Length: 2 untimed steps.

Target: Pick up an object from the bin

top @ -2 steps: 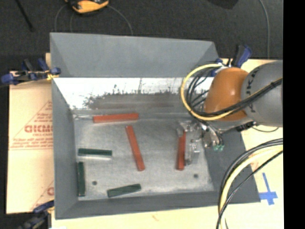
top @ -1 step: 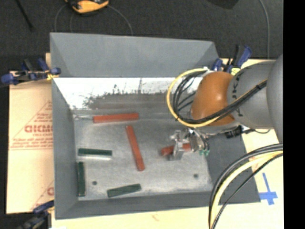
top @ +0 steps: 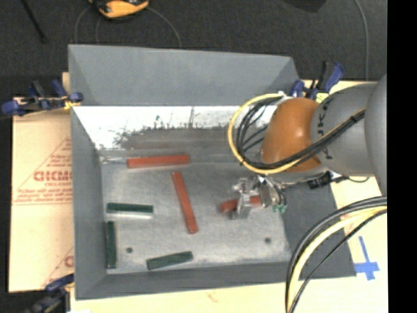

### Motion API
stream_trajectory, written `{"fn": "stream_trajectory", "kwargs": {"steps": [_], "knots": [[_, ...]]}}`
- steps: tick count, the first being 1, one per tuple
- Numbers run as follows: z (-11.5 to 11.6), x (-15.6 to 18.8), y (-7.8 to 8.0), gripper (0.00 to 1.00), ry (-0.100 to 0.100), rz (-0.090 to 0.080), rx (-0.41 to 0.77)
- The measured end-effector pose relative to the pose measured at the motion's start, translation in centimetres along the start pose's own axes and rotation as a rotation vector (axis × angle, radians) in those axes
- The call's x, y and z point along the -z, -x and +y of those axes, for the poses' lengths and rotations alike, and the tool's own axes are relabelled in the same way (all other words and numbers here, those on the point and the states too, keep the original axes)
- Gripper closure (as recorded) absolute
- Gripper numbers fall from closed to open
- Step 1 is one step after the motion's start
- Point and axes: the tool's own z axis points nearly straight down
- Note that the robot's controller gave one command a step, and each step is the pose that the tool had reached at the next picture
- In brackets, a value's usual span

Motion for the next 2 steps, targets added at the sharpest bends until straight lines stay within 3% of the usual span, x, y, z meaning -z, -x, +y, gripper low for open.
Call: {"fn": "stream_trajectory", "kwargs": {"steps": [1, 2], "knots": [[-0.17, 17.4, 2.23, 1.0, 0.001, -0.009, -0.044], [-0.21, 17.01, 2.05, 0.0, 0.0, -0.001, -0.043]]}}
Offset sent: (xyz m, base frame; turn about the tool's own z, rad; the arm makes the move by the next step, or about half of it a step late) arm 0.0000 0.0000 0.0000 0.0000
